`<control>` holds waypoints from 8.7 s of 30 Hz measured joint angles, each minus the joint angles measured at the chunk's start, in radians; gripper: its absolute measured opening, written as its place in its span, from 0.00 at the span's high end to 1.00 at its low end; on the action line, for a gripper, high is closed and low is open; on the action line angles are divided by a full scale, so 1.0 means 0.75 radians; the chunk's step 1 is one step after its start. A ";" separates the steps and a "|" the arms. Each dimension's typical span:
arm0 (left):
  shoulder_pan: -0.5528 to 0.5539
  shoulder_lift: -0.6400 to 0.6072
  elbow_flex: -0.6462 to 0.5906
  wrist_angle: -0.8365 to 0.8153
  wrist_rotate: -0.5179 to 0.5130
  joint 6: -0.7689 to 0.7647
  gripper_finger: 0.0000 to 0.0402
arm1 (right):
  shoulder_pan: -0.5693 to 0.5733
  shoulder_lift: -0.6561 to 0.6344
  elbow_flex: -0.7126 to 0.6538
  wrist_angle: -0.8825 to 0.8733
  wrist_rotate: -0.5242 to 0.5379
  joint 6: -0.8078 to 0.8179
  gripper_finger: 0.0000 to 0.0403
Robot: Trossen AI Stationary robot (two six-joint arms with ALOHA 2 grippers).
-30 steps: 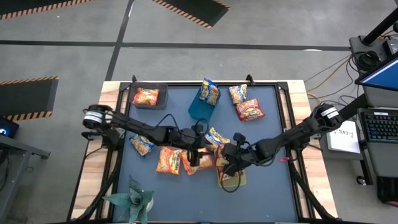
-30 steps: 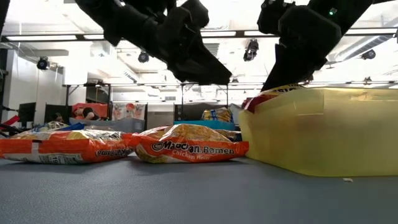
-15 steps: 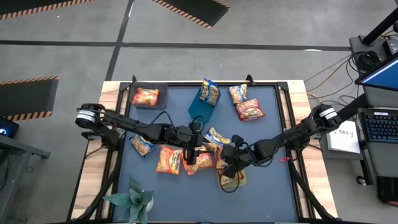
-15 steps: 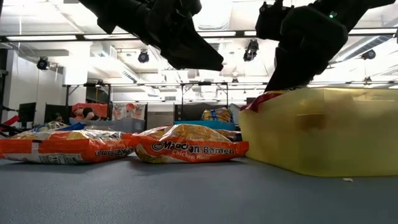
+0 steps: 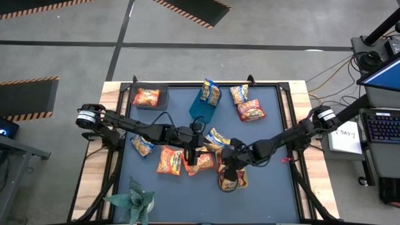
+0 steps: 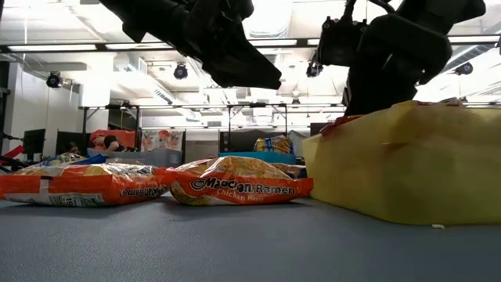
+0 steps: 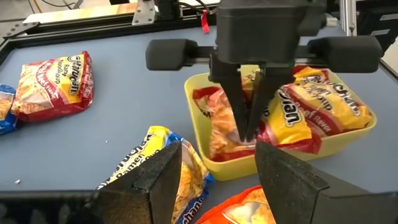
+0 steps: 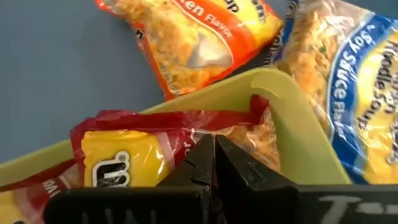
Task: Sort Maruchan noodles
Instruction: Put the red noodle pack into the yellow bin, then put the orange noodle pack into the black bin
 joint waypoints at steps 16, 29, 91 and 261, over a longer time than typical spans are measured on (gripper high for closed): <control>0.000 -0.020 -0.001 -0.032 0.001 0.005 0.56 | 0.008 -0.221 0.000 -0.051 -0.174 0.055 0.98; 0.000 -0.100 -0.003 -0.088 0.001 0.015 0.56 | 0.028 -0.038 0.000 -0.125 -0.192 0.139 0.98; -0.036 -0.475 -0.286 -0.203 -0.129 -0.010 0.56 | -0.212 -0.497 -0.117 -0.149 0.254 -0.183 0.98; 0.293 -0.562 -0.213 -0.787 -0.553 -0.261 0.93 | -0.463 -0.694 -0.886 1.287 -0.027 -0.725 0.98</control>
